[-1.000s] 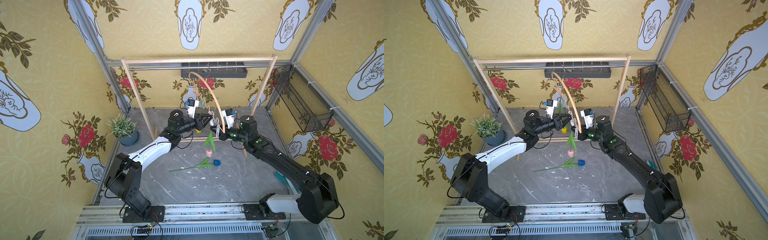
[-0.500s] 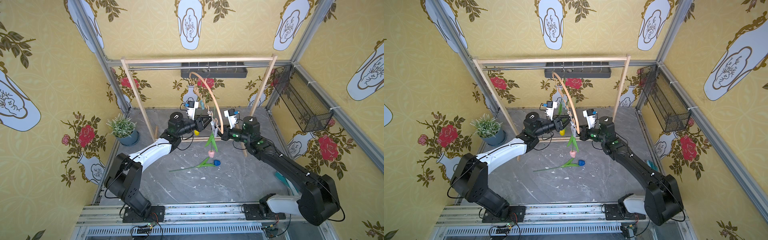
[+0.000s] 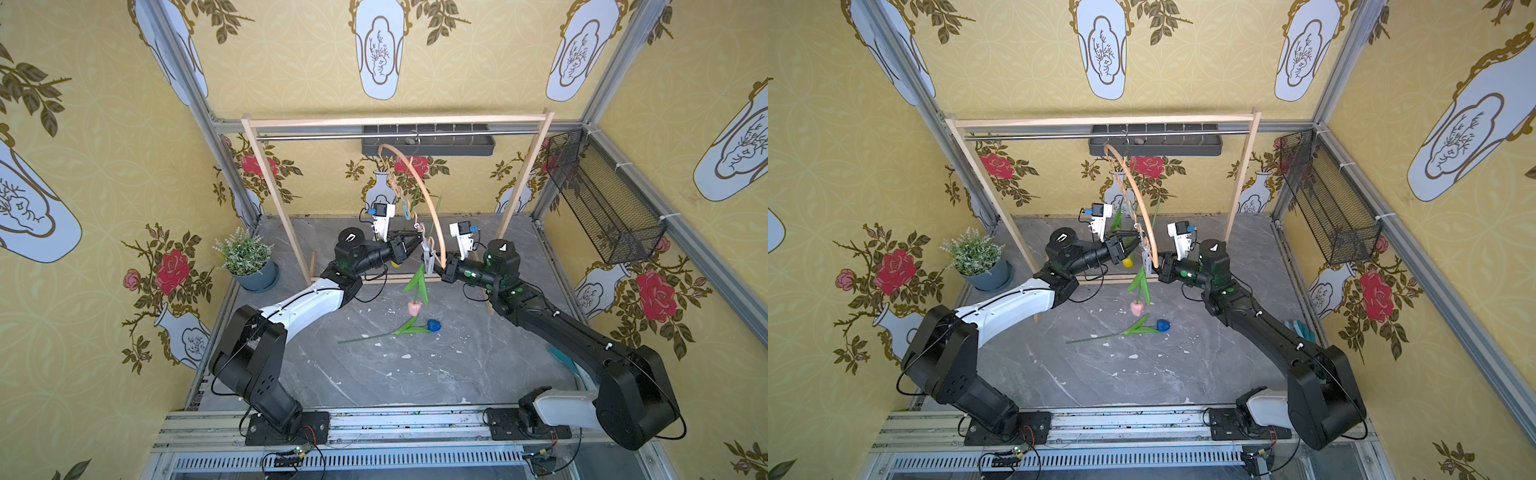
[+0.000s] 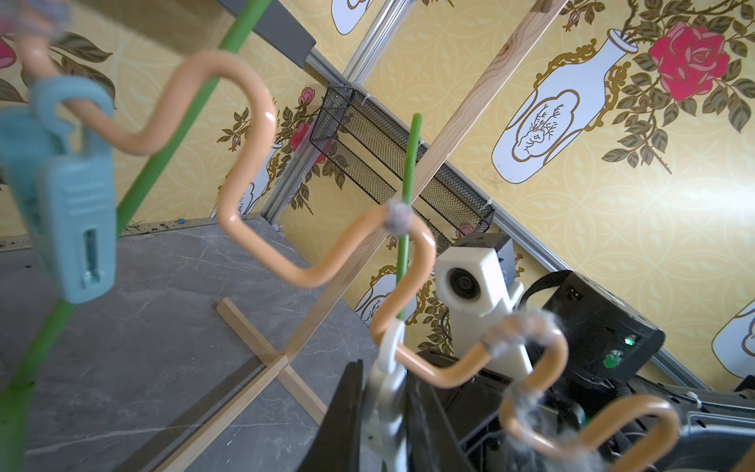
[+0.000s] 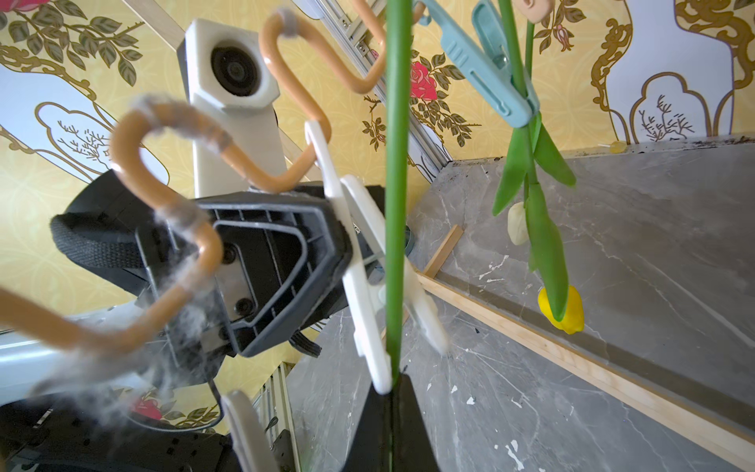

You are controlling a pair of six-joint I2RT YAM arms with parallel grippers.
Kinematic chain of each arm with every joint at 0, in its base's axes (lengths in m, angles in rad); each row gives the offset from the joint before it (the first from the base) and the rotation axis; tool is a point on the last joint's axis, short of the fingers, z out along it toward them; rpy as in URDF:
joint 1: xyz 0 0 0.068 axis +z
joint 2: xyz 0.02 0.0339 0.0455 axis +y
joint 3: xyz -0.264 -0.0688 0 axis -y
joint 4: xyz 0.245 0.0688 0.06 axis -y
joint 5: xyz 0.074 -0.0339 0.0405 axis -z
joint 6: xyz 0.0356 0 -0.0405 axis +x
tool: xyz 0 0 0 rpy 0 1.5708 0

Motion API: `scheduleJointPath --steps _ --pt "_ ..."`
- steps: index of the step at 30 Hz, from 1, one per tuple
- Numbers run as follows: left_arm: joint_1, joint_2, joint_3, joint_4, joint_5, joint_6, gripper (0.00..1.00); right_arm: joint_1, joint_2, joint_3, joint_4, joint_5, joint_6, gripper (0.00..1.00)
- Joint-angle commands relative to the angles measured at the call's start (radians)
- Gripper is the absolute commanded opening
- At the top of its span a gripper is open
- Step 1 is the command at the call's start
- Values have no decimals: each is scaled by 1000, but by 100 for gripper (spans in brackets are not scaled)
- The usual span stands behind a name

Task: Dry the flowers on a clothes hanger
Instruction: Clamp the flower onto the hanger.

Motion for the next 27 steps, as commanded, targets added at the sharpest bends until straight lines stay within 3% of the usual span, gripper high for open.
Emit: scheduleJointPath --steps 1,6,17,27 --pt "3 11 -18 19 -67 -35 9 2 6 14 97 -18 13 0" --pt "-1 21 -30 47 -84 -66 15 -1 20 26 146 -37 48 0" --pt "-1 10 -39 70 -115 -74 46 -39 4 3 161 -62 80 0" --pt "3 -87 -89 -43 -148 -2 56 -55 -6 14 60 -63 28 0"
